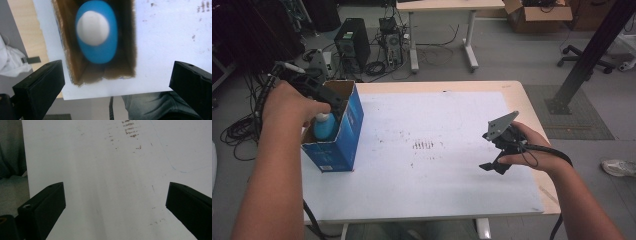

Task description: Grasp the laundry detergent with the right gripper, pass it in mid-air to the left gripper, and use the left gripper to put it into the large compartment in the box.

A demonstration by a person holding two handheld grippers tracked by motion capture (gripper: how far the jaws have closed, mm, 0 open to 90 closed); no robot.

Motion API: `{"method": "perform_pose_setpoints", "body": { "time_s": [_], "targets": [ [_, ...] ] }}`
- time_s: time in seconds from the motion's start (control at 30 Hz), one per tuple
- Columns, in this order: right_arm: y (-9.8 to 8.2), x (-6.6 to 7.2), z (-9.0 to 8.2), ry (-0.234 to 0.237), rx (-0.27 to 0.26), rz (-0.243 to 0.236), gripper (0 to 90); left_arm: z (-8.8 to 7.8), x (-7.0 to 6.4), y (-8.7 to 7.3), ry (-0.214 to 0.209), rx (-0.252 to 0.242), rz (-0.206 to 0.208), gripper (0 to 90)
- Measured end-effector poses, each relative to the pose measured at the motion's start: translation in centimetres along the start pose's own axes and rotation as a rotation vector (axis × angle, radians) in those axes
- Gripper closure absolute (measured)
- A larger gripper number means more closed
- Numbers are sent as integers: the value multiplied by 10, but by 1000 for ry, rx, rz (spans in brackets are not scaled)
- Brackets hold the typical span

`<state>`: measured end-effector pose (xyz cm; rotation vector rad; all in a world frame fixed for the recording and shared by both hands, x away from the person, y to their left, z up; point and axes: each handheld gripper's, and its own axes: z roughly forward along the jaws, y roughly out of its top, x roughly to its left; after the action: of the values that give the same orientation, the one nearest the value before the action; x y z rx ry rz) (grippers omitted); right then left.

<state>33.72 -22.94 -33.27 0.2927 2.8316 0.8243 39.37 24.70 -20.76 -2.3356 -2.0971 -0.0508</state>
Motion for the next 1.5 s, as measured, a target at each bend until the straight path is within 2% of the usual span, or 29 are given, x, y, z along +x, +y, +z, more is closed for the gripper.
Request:
{"method": "perform_pose_setpoints", "body": {
  "time_s": [0.2, 0.37, 0.5, 0.57, 0.63, 0.67, 0.97, 1.03, 1.17, 1.3, 1.33, 1.4, 1.5],
  "targets": [
    [1, 1, -5, -5, 3, -2, 28, -16, -20, -2, 3, -34, 82, 2],
    [3, 0, -10, -7, 17, -2, 28, -32, -42, -4, 1, -74, 193, 2],
    [8, -3, -16, -8, 34, -10, 28, -40, -60, -5, 4, -86, 299, 2],
    [12, -4, -20, -12, 43, -17, 28, -43, -68, -5, 7, -94, 333, 2],
    [17, -6, -26, -10, 54, -26, 28, -46, -77, -6, 17, -99, 403, 2],
    [19, -8, -28, -10, 61, -32, 28, -47, -81, -6, 16, -96, 422, 2],
    [46, -21, -49, 1, 155, -83, 30, -43, -110, -8, 3, -88, 628, 3],
    [48, -22, -51, 5, 163, -85, 30, -40, -115, -9, 11, -89, 701, 2],
    [55, -27, -56, 35, 203, -107, 31, -35, -124, -13, 5, -60, 827, 2],
    [63, -31, -58, 59, 250, -119, 33, -30, -133, -17, -2, -46, 930, 3],
    [65, -31, -58, 64, 258, -126, 33, -28, -135, -18, -9, -36, 943, 3],
    [70, -32, -58, 76, 275, -136, 34, -25, -140, -21, 4, -35, 999, 3],
    [76, -33, -58, 98, 302, -154, 34, -20, -146, -26, 1, -21, 1068, 3]
  ]
}}
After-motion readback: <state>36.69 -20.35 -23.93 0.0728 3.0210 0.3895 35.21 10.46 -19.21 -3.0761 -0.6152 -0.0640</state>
